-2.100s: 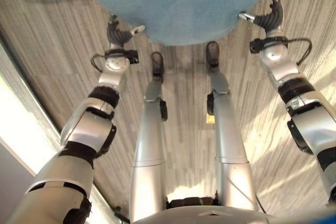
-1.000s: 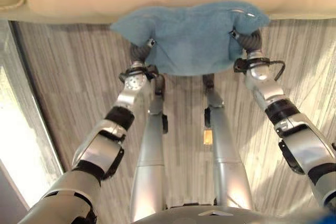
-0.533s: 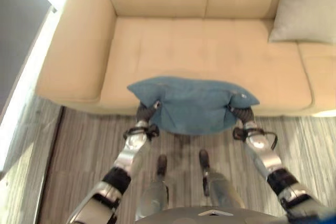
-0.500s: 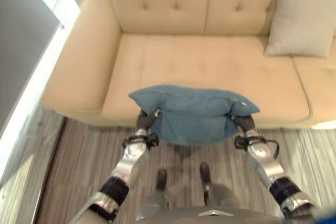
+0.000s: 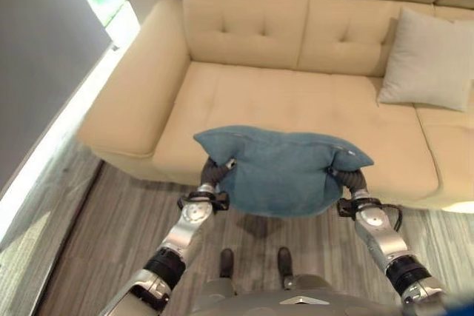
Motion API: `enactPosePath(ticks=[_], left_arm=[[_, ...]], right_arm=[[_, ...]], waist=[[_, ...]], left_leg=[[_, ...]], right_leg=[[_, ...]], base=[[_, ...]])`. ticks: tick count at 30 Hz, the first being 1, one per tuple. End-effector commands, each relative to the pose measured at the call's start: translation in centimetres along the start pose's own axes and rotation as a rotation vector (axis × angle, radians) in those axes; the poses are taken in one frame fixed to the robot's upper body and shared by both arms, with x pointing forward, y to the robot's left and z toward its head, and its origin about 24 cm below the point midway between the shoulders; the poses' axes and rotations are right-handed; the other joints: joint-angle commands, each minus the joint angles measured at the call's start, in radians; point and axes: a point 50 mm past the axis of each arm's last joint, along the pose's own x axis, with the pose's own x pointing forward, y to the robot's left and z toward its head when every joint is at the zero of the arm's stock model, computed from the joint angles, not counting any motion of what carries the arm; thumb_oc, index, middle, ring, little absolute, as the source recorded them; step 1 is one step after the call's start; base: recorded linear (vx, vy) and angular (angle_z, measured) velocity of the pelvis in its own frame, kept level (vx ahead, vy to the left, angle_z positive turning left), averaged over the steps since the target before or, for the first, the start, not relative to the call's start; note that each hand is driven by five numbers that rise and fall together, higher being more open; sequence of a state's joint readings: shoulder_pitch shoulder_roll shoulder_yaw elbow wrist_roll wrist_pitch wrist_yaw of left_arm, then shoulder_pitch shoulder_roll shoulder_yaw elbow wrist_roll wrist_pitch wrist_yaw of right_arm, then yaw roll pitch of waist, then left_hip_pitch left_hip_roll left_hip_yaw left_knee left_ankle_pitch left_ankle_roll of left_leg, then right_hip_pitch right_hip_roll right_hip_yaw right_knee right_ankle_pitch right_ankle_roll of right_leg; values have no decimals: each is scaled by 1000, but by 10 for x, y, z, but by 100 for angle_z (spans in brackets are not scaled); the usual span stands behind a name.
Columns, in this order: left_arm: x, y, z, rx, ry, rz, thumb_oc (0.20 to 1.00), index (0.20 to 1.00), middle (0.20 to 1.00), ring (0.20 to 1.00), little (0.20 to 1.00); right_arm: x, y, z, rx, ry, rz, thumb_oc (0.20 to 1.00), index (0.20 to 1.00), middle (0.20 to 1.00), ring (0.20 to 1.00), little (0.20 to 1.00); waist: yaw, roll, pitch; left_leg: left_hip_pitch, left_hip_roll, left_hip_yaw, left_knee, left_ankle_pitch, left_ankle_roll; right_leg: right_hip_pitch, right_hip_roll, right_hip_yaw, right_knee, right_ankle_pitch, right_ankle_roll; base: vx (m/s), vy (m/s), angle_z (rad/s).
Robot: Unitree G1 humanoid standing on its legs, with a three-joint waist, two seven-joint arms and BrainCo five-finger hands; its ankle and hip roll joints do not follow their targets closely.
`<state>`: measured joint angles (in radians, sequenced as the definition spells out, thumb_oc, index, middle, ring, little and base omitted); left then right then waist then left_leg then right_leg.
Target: Pick up all the scattered cushions and arrange them neatly on the sofa.
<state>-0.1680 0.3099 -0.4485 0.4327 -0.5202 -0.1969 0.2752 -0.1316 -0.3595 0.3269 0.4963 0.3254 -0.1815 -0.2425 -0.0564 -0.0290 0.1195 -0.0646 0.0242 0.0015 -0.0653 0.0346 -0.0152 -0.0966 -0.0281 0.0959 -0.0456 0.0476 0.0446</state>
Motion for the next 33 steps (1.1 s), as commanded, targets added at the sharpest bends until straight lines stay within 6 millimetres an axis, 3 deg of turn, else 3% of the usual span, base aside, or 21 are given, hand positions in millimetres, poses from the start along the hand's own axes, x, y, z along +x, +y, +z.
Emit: enactPosePath(ticks=[1, 3, 4, 5, 6, 8, 9, 11, 13, 16, 18, 20, 21, 22, 24, 25, 31, 33], left_arm=[[13, -55, 61, -17, -275, -250, 200, 200, 200, 200, 200], [13, -55, 62, -13, -277, -248, 200, 200, 200, 200, 200], [13, -56, 65, 1, -289, -260, 200, 200, 200, 200, 200], [13, -56, 65, 8, -290, -262, 200, 200, 200, 200, 200], [14, -54, 67, 31, -304, -250, 200, 200, 200, 200, 200], [14, -52, 65, 26, -296, -244, 200, 200, 200, 200, 200], [16, -51, 65, 22, -295, -237, 200, 200, 200, 200, 200], [15, -50, 64, 18, -291, -237, 200, 200, 200, 200, 200], [12, -52, 53, 2, -254, -248, 200, 200, 200, 200, 200], [11, -58, 49, -16, -235, -278, 200, 200, 200, 200, 200], [11, -61, 48, -22, -228, -287, 200, 200, 200, 200, 200], [10, -66, 48, -17, -221, -294, 200, 200, 200, 200, 200], [11, -68, 50, -8, -231, -297, 200, 200, 200, 200, 200], [12, -66, 55, -24, -248, -277, 200, 200, 200, 200, 200], [11, -66, 58, -18, -266, -287, 200, 200, 200, 200, 200], [11, -65, 64, -8, -288, -286, 200, 200, 200, 200, 200], [13, -58, 75, 16, -331, -267, 200, 200, 200, 200, 200], [17, -55, 92, 17, -395, -227, 200, 200, 200, 200, 200]], right_arm=[[16, 42, 77, 37, -333, 163, 200, 200, 200, 200, 200], [16, 45, 79, 34, -335, 169, 200, 200, 200, 200, 200], [16, 45, 82, 32, -351, 175, 200, 200, 200, 200, 200], [16, 45, 83, 29, -354, 178, 200, 200, 200, 200, 200], [16, 46, 84, 31, -357, 181, 200, 200, 200, 200, 200], [17, 44, 85, 24, -360, 184, 200, 200, 200, 200, 200], [18, 43, 86, 22, -364, 186, 200, 200, 200, 200, 200], [17, 42, 84, 17, -357, 190, 200, 200, 200, 200, 200], [13, 33, 72, -8, -325, 180, 200, 200, 200, 200, 200], [11, 23, 73, -10, -335, 151, 200, 200, 200, 200, 200], [12, 21, 75, -5, -342, 144, 200, 200, 200, 200, 200], [10, 18, 72, 0, -331, 127, 200, 200, 200, 200, 200], [12, 17, 73, -8, -334, 120, 200, 200, 200, 200, 200], [12, 19, 72, -13, -331, 118, 200, 200, 200, 200, 200], [11, 19, 73, -13, -336, 120, 200, 200, 200, 200, 200], [13, 20, 78, -14, -352, 117, 200, 200, 200, 200, 200], [14, 18, 80, -19, -357, 105, 200, 200, 200, 200, 200], [15, 11, 96, -19, -421, 66, 200, 200, 200, 200, 200]], waist=[[38, -5, -3], [43, 1, 10], [33, 8, 25], [29, 14, 31], [20, 23, 27], [3, 21, 19], [-6, 0, 10], [-15, 3, 13], [-24, 8, -24], [-35, 0, -29], [-27, -11, -17], [-17, -24, -19], [-8, -20, -23], [0, -17, -15], [-6, -14, -15], [-3, -3, -31], [1, 8, -53], [-4, 16, -64]], left_leg=[[-30, -64, -17, 119, -48, 14], [-9, -72, -2, 127, -65, 34], [11, -69, -8, 122, -65, 44], [29, -66, -13, 116, -72, 49], [70, -76, -18, 114, -108, 55], [111, -88, -33, 93, -123, 52], [148, -112, -44, 79, -144, 46], [169, -109, -57, 74, -150, 37], [179, -79, -76, 129, -107, -17], [112, -35, -30, 285, -42, -79], [77, -27, -30, 351, -30, -85], [43, -34, -25, 246, -72, -59], [23, -29, -29, 143, -55, -50], [25, -42, -56, 139, -55, -42], [32, -37, -49, 126, -51, -42], [89, -43, -47, 27, -36, -27], [134, -47, -21, -18, -39, -18], [155, -49, -8, -22, -57, -16]], right_leg=[[-1, 11, 93, 305, -61, 111], [-57, -12, 79, 421, 21, 134], [-92, 5, 97, 506, 56, 135], [-116, 14, 95, 552, 42, 126], [-169, 9, 45, 505, -3, 97], [-178, 43, 29, 393, -26, 91], [-191, 56, -11, 203, 1, 95], [-171, 56, -33, 162, 16, 94], [-86, 75, 9, 143, 2, 57], [-14, 56, -22, 91, 1, 35], [17, 57, -28, 80, -11, 20], [52, 48, -19, 70, -34, 19], [65, 53, -13, 67, -42, 23], [61, 61, -1, 92, -56, 25], [59, 60, 3, 100, -53, 25], [59, 63, 24, 88, -45, 37], [89, 46, 35, 48, -43, 50], [121, 33, 36, 4, -36, 57]], base=[[130, 176, -101], [122, 163, -53], [131, 152, -21], [298, 194, -17], [334, 149, -21], [398, 39, -5], [406, -66, 13], [330, -109, 35], [388, -203, 90], [165, -195, 30], [105, -166, 19], [230, -74, 17], [254, 2, -21], [186, 46, -48], [93, 79, -61], [79, 97, -30], [75, 88, -11], [92, 54, 6]])
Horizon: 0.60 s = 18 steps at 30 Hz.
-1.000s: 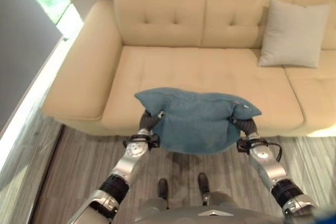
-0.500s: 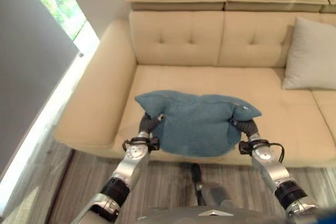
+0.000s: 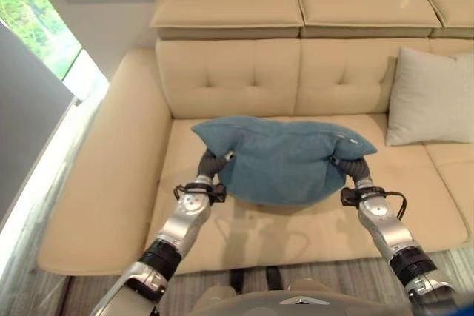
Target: Pick up all the scattered cushions and arrange them neatly on the sofa.
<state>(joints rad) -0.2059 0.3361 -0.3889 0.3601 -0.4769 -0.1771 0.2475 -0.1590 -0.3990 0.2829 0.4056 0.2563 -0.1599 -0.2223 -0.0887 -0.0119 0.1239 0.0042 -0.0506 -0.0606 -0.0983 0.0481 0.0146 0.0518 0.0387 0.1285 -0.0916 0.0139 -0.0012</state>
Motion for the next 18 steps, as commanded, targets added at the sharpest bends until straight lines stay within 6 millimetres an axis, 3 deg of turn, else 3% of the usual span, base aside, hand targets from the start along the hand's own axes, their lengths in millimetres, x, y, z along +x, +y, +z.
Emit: enactPosePath(ticks=[1, 3, 6, 8, 10, 14, 15, 18], left_arm=[[16, -58, 61, -21, -288, -199, 200, 200, 200, 200, 200], [20, -57, 71, -2, -322, -188, 200, 200, 200, 200, 200], [37, -62, 113, 36, -451, -162, 200, 200, 200, 200, 200], [40, -65, 121, 36, -471, -159, 200, 200, 200, 200, 200], [55, -70, 160, 45, -567, -131, 200, 200, 200, 200, 200], [64, -79, 201, 53, -664, -118, 200, 200, 200, 200, 200], [68, -82, 217, 65, -694, -113, 200, 200, 200, 200, 200], [71, -84, 234, 83, -726, -102, 200, 200, 200, 200, 200]], right_arm=[[15, 16, 65, 51, -308, 45, 200, 200, 200, 200, 200], [19, 14, 76, 38, -348, 33, 200, 200, 200, 200, 200], [35, 13, 120, -10, -481, 12, 200, 200, 200, 200, 200], [39, 15, 129, -16, -504, 16, 200, 200, 200, 200, 200], [55, 15, 171, -58, -598, -4, 200, 200, 200, 200, 200], [67, 15, 216, -87, -685, -23, 200, 200, 200, 200, 200], [71, 13, 238, -98, -722, -36, 200, 200, 200, 200, 200], [75, 10, 254, -125, -741, -55, 200, 200, 200, 200, 200]], waist=[[29, -1, -68], [28, 0, -72], [27, 7, -61], [25, 9, -54], [24, 13, -25], [25, 13, -6], [29, 11, 0], [34, 7, 6]], left_leg=[[86, 26, 54, 11, -71, -46], [89, 27, 58, 11, -78, -47], [68, 31, 67, 11, -80, -51], [57, 32, 70, 11, -77, -53], [-16, 40, 71, 11, -57, -59], [-124, 43, 66, 11, -26, -63], [-170, 42, 60, 11, -8, -65], [-213, 42, 50, 11, 8, -67]], right_leg=[[-27, -33, 4, 49, -1, 103], [-16, -39, 4, 29, 5, 106], [-36, -43, 0, 6, 19, 115], [-47, -43, -3, 5, 24, 117], [-124, -37, -5, 4, 44, 123], [-240, -27, 0, 11, 74, 127], [-286, -24, -5, 19, 85, 127], [-330, -23, -9, 30, 91, 126]], base=[[0, 0, 0], [56, 4, 1], [-15, -6, -1], [-90, -21, -1], [-241, -49, -2], [-172, -41, -5], [-97, -46, -1], [-36, -36, -1]])
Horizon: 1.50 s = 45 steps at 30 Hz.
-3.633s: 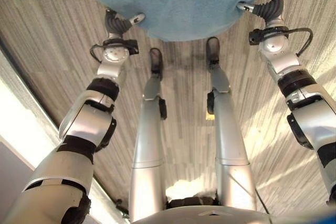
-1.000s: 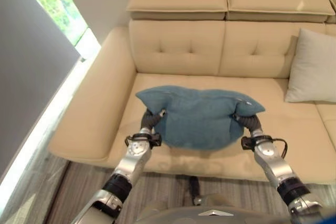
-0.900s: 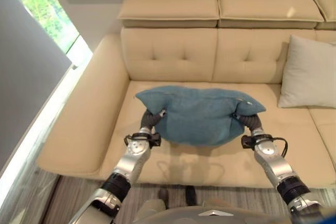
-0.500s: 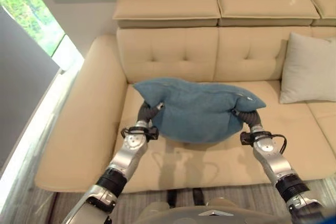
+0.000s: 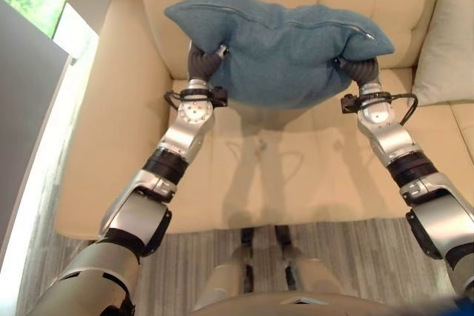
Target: Pick up all the scattered cushions and arrange them neatly on the sofa.
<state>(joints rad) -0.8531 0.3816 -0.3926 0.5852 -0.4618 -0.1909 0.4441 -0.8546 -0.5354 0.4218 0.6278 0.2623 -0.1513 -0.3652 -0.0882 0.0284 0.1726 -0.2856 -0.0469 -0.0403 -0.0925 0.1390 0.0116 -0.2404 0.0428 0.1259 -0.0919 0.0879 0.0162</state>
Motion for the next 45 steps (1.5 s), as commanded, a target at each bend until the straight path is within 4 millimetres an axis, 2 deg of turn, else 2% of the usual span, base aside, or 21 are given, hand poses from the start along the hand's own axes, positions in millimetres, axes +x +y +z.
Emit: enactPosePath(ticks=[1, 7, 13, 18, 19, 20, 21, 22, 24, 27, 28, 31, 32, 35, 39, 42, 45], left_arm=[[8, -61, 69, -73, -280, -214, 200, 200, 200, 200, 200], [10, -61, 72, -81, -285, -208, 200, 200, 200, 200, 200], [17, -59, 61, -27, -234, -201, 200, 200, 200, 200, 200], [34, -56, 75, 49, -247, -171, 200, 200, 200, 200, 200], [38, -56, 77, 64, -244, -165, 294, 294, 294, 294, 294], [41, -54, 78, 84, -239, -152, 1000, 1000, 1000, 1000, 1000], [49, -51, 87, 132, -249, -127, 1000, 1000, 1000, 1000, 1000], [51, -49, 90, 142, -252, -117, 1000, 1000, 1000, 1000, 1000], [55, -44, 96, 152, -266, -103, 1000, 1000, 1000, 1000, 1000], [65, -23, 101, 197, -253, -33, 1000, 1000, 1000, 1000, 1000], [65, -22, 102, 197, -254, -33, 1000, 1000, 1000, 1000, 1000], [72, 2, 105, 254, -248, 52, 1000, 1000, 1000, 1000, 1000], [72, 2, 106, 254, -249, 52, 1000, 1000, 1000, 1000, 1000], [75, 30, 101, 285, -212, 132, 1000, 1000, 1000, 1000, 1000], [75, 53, 95, 278, -179, 194, 1000, 1000, 1000, 1000, 1000], [73, 61, 92, 261, -178, 202, 1000, 1000, 1000, 1000, 1000], [62, 50, 82, 198, -213, 141, 1000, 1000, 1000, 1000, 1000]], right_arm=[[17, 19, 72, 89, -277, 57, 200, 200, 200, 200, 200], [23, 20, 76, 77, -278, 61, 200, 200, 200, 200, 200], [29, 18, 71, 6, -250, 59, 200, 200, 200, 200, 200], [42, 16, 77, -87, -236, 49, 200, 200, 200, 200, 200], [44, 15, 79, -102, -231, 44, 200, 200, 200, 200, 200], [47, 14, 78, -122, -220, 36, 432, 432, 432, 432, 432], [53, 10, 82, -167, -209, 25, 802, 802, 802, 802, 802], [55, 9, 82, -185, -202, 22, 1000, 1000, 1000, 1000, 1000], [58, 5, 82, -212, -190, 9, 1000, 1000, 1000, 1000, 1000], [63, -7, 74, -298, -131, -34, 1000, 1000, 1000, 1000, 1000], [63, -7, 74, -298, -131, -34, 1000, 1000, 1000, 1000, 1000], [66, -31, 67, -366, -83, -123, 1000, 1000, 1000, 1000, 1000], [66, -31, 67, -366, -83, -123, 1000, 1000, 1000, 1000, 1000], [67, -54, 64, -387, -53, -201, 1000, 1000, 1000, 1000, 1000], [66, -76, 60, -366, -29, -265, 1000, 1000, 1000, 1000, 1000], [63, -90, 60, -325, -33, -298, 1000, 1000, 1000, 1000, 1000], [54, -92, 52, -219, -62, -289, 1000, 1000, 1000, 1000, 1000]], waist=[[34, -35, -37], [44, -41, 5], [44, -32, 21], [35, -22, 12], [33, -20, 13], [32, -17, 16], [29, -14, 21], [29, -13, 23], [29, -13, 24], [29, -13, 21], [29, -13, 21], [28, -12, 17], [28, -12, 18], [25, -9, 16], [19, -5, 13], [14, -4, 0], [10, -3, -17]], left_leg=[[66, 39, 28, 6, -80, -65], [24, 36, 9, 18, -70, -66], [-36, 33, -7, 5, -45, -79], [-94, 26, -20, 5, -33, -95], [-99, 26, -22, 5, -31, -98], [-103, 25, -22, 5, -29, -100], [-110, 23, -20, 5, -27, -103], [-113, 24, -19, 5, -27, -103], [-117, 23, -19, 5, -26, -103], [-126, 25, -21, 5, -24, -101], [-126, 25, -20, 5, -24, -101], [-133, 28, -22, 5, -24, -100], [-133, 28, -22, 5, -24, -100], [-128, 29, -20, 5, -23, -102], [-121, 27, -17, 5, -25, -104], [-119, 26, -17, 5, -26, -104], [-103, 27, -16, 5, -33, -105]], right_leg=[[-50, -29, -4, 34, 19, 110], [-90, -30, -2, 43, 26, 108], [-148, -31, -17, 33, 45, 111], [-190, -35, -22, 19, 61, 114], [-194, -37, -24, 17, 63, 113], [-197, -37, -25, 15, 65, 114], [-207, -35, -25, 13, 71, 114], [-209, -34, -24, 11, 72, 115], [-212, -33, -22, 10, 74, 115], [-224, -27, -13, 5, 82, 117], [-225, -27, -12, 5, 83, 117], [-233, -23, -9, 5, 83, 120], [-233, -23, -8, 5, 83, 120], [-229, -20, -10, 5, 79, 119], [-222, -20, -11, 5, 76, 120], [-222, -19, -15, 5, 75, 120], [-206, -21, -20, 5, 67, 121]], base=[[-20, -39, -1], [-2, -10, -1], [-30, -23, 9], [-21, -26, 11], [-13, -9, 5], [-21, -6, 3], [0, 0, 0], [0, 0, 0], [2, -6, -2], [6, -14, -4], [5, -11, -7], [5, -16, -5], [0, 0, 0], [0, 0, 0], [-3, -1, -1], [0, 0, 0], [5, -12, 2]])
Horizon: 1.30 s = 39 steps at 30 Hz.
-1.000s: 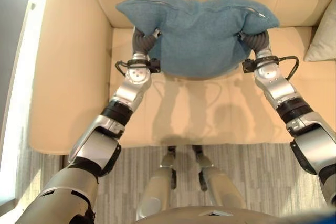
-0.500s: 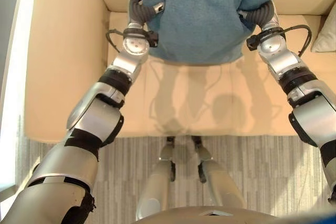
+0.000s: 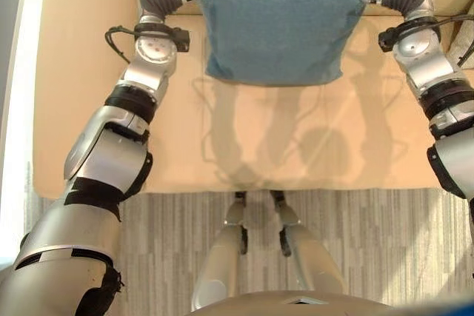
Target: Pick up all the scattered cushions and arrange them neatly on the sofa.
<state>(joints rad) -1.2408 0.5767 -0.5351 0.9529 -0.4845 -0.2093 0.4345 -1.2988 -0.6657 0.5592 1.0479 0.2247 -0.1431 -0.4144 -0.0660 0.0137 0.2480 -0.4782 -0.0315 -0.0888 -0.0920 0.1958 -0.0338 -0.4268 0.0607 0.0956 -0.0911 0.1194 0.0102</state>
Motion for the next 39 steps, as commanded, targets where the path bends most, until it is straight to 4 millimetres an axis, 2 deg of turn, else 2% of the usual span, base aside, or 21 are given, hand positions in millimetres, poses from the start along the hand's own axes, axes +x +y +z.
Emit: enactPosePath(ticks=[1, 3, 7, 8, 11, 12, 14, 15, 16, 19, 20, 22, 24, 25, 28, 29, 32, 34, 37, 39], left_arm=[[-2, -4, 7, -80, -69, 1, 1000, 1000, 1000, 1000, 1000], [-15, -12, -3, -95, -71, -48, 1000, 1000, 1000, 1000, 1000], [-63, -31, -41, -211, -3, -156, 1000, 1000, 1000, 1000, 1000], [-87, -35, -59, -255, 46, -197, 1000, 1000, 1000, 1000, 1000], [-129, -36, -94, -298, 182, -250, 1000, 1000, 1000, 1000, 1000], [-138, -32, -101, -276, 201, -274, 1000, 1000, 1000, 1000, 1000], [-167, -27, -121, -258, 285, -331, 1000, 1000, 1000, 1000, 1000], [-183, -23, -135, -230, 347, -353, 1000, 1000, 1000, 1000, 1000], [-193, -18, -144, -216, 384, -371, 1000, 1000, 1000, 1000, 1000], [-243, -7, -178, -195, 584, -401, 1000, 1000, 1000, 1000, 1000], [-251, -4, -184, -185, 616, -402, 1000, 1000, 1000, 1000, 1000], [-287, 2, -206, -132, 765, -420, 1000, 1000, 1000, 1000, 1000], [-315, 8, -223, -107, 900, -404, 1000, 1000, 1000, 1000, 1000], [-344, 14, -234, -43, 1006, -416, 1000, 1000, 1000, 1000, 1000], [-383, 21, -247, 33, 1167, -444, 1000, 1000, 1000, 1000, 1000], [-402, 29, -252, 80, 1248, -444, 1000, 1000, 1000, 1000, 1000], [-407, 31, -254, 107, 1273, -456, 1000, 1000, 1000, 1000, 1000], [-412, 35, -257, 149, 1304, -470, 1000, 1000, 1000, 1000, 1000], [-414, 35, -259, 184, 1325, -492, 1000, 1000, 1000, 1000, 1000], [-407, 34, -260, 193, 1312, -481, 1000, 1000, 1000, 1000, 1000]], right_arm=[[-7, -8, -16, 56, 6, -26, 1000, 1000, 1000, 1000, 1000], [-17, -2, -22, 97, -3, 5, 1000, 1000, 1000, 1000, 1000], [-61, 13, -65, 184, 67, 106, 1000, 1000, 1000, 1000, 1000], [-87, 18, -87, 214, 118, 147, 1000, 1000, 1000, 1000, 1000], [-133, 27, -121, 249, 232, 225, 1000, 1000, 1000, 1000, 1000], [-145, 26, -132, 238, 265, 252, 1000, 1000, 1000, 1000, 1000], [-182, 30, -158, 268, 390, 310, 1000, 1000, 1000, 1000, 1000], [-200, 26, -171, 221, 438, 346, 1000, 1000, 1000, 1000, 1000], [-213, 27, -178, 222, 483, 371, 1000, 1000, 1000, 1000, 1000], [-271, 34, -206, 219, 674, 452, 1000, 1000, 1000, 1000, 1000], [-279, 34, -210, 226, 706, 455, 1000, 1000, 1000, 1000, 1000], [-317, 39, -224, 214, 835, 498, 1000, 1000, 1000, 1000, 1000], [-345, 42, -234, 200, 941, 516, 1000, 1000, 1000, 1000, 1000], [-375, 41, -242, 190, 1059, 525, 1000, 1000, 1000, 1000, 1000], [-415, 38, -249, 144, 1207, 561, 1000, 1000, 1000, 1000, 1000], [-434, 34, -252, 132, 1287, 560, 1000, 1000, 1000, 1000, 1000], [-443, 32, -253, 129, 1326, 561, 1000, 1000, 1000, 1000, 1000], [-460, 27, -254, 102, 1388, 574, 1000, 1000, 1000, 1000, 1000], [-477, 19, -256, 77, 1469, 566, 1000, 1000, 1000, 1000, 1000], [-478, 19, -256, 63, 1481, 560, 1000, 1000, 1000, 1000, 1000]], waist=[[-12, 11, -94], [-12, 9, -99], [-11, 0, -128], [-14, -4, -139], [-17, -12, -157], [-16, -14, -162], [-17, -19, -173], [-17, -21, -177], [-17, -24, -179], [-19, -28, -193], [-18, -29, -197], [-14, -31, -209], [-12, -33, -217], [-10, -33, -224], [-7, -35, -232], [-9, -35, -234], [-10, -34, -232], [-15, -35, -222], [-21, -46, -188], [-12, -56, -175]], left_leg=[[90, 12, 32, 5, -90, -60], [107, 13, 36, 5, -95, -61], [174, 14, 42, 5, -117, -60], [204, 13, 43, 5, -126, -58], [254, 12, 46, 5, -141, -55], [268, 13, 47, 5, -143, -55], [305, 17, 47, 5, -150, -53], [325, 18, 47, 5, -152, -51], [339, 18, 45, 5, -154, -50], [383, 18, 44, 5, -157, -49], [394, 20, 45, 5, -160, -49], [415, 19, 46, 5, -163, -45], [434, 17, 46, 5, -168, -42], [454, 16, 45, 5, -173, -38], [483, 18, 46, 5, -183, -33], [500, 19, 48, 5, -187, -31], [507, 21, 51, 5, -187, -31], [521, 30, 65, 12, -180, -36], [460, 37, 73, 115, -166, -59], [425, 20, 26, 175, -176, -60]], right_leg=[[-18, -39, 10, 4, 35, 127], [-2, -39, 7, 4, 28, 127], [62, -43, -1, 4, 7, 126], [89, -44, -9, 4, -3, 125], [135, -45, -16, 4, -18, 123], [151, -45, -17, 4, -23, 121], [187, -46, -21, 4, -32, 121], [207, -46, -22, 4, -39, 119], [221, -44, -23, 4, -41, 116], [263, -46, -22, 4, -44, 115], [274, -46, -24, 4, -47, 114], [294, -47, -21, 4, -47, 115], [316, -47, -21, 4, -50, 114], [335, -48, -19, 4, -54, 112], [367, -48, -13, 4, -62, 110], [381, -46, -9, 4, -65, 109], [387, -45, -7, 4, -68, 107], [398, -42, -4, 4, -70, 101], [400, -45, -7, 4, -66, 91], [389, -46, 4, 4, -60, 90]], base=[[0, 0, 0], [26, -5, -1], [89, -11, 3], [112, 0, 3], [91, 6, -2], [87, 10, -1], [88, 6, -4], [72, 9, -2], [51, 13, 1], [23, 9, 1], [0, 0, 0], [0, 0, 0], [0, 0, 0], [0, 0, 0], [1, 5, 2], [0, 0, 0], [-14, -10, -2], [-74, -49, -2], [-147, -47, -3], [-133, -35, 10]])
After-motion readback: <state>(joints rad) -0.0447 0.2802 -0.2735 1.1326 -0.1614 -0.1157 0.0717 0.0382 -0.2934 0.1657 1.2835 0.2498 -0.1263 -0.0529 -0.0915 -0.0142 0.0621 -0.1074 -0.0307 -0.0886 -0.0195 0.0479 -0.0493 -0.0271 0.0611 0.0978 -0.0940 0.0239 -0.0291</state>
